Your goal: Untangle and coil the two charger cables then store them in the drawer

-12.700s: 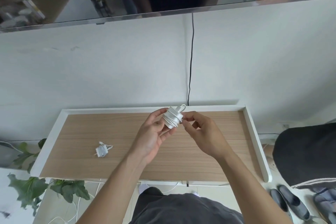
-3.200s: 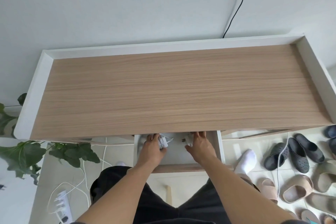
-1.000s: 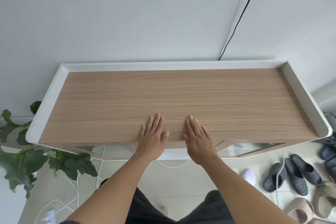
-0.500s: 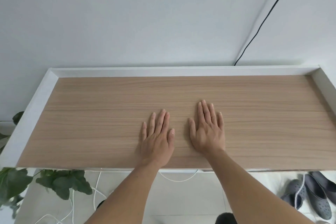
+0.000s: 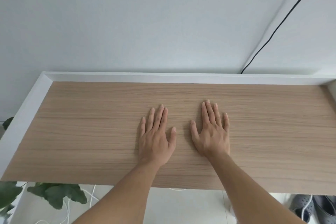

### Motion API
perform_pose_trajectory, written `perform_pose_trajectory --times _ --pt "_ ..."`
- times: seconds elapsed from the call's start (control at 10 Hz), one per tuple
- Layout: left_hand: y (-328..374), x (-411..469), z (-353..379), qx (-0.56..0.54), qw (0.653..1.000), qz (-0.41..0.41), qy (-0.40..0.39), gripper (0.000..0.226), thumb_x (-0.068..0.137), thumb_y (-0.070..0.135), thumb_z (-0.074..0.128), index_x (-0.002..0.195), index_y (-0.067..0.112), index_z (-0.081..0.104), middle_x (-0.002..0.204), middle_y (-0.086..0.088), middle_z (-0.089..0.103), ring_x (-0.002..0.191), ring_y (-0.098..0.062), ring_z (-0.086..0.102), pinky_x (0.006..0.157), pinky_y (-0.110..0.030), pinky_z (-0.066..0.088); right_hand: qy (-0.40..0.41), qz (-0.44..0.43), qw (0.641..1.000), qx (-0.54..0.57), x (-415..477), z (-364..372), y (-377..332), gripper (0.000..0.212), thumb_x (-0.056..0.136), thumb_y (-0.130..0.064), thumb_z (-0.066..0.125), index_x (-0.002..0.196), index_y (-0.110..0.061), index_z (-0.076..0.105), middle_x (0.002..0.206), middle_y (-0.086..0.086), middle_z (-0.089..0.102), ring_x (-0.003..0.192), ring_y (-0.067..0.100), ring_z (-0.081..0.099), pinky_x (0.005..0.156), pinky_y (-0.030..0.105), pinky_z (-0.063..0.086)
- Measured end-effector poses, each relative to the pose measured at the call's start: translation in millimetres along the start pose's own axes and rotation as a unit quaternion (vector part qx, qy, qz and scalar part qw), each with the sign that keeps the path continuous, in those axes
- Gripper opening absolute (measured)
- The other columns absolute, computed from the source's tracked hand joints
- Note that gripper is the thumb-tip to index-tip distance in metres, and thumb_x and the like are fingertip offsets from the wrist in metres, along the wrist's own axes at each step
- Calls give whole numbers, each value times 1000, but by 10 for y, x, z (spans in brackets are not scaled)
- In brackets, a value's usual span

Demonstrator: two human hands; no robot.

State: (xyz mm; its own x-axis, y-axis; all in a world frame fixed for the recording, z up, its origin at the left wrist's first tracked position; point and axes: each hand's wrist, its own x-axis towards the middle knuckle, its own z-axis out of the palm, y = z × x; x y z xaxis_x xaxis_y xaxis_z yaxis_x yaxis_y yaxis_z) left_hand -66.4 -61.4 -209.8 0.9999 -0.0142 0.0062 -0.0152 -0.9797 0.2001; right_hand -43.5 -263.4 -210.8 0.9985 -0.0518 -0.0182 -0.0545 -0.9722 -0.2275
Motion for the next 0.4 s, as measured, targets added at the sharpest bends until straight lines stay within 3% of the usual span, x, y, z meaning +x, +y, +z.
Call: perform_pose_trajectory --times 0.2,0.3,0.4 --pt "25 43 -21 -18 1000 -7 3 75 110 59 28 177 30 11 184 17 0 171 -12 -8 138 -51 6 -38 7 996 83 49 -139 34 92 102 -75 28 179 -26 14 187 -12 0 172 10 -12 139 50 -9" --pt "-2 16 -3 -14 1000 -2 8 74 110 59 28 177 29 11 184 16 2 171 -13 -7 139 -51 5 -138 65 935 320 75 -616 -24 79 106 -67 52 173 -28 37 182 -9 29 171 13 18 139 46 8" --pt "-32 -1 -21 -5 1000 -5 -2 75 111 60 24 177 29 7 184 16 -1 171 -13 -10 139 -51 3 -156 72 785 595 -46 -1281 -80 53 105 -51 70 153 -29 65 151 -7 70 137 12 67 128 49 42"
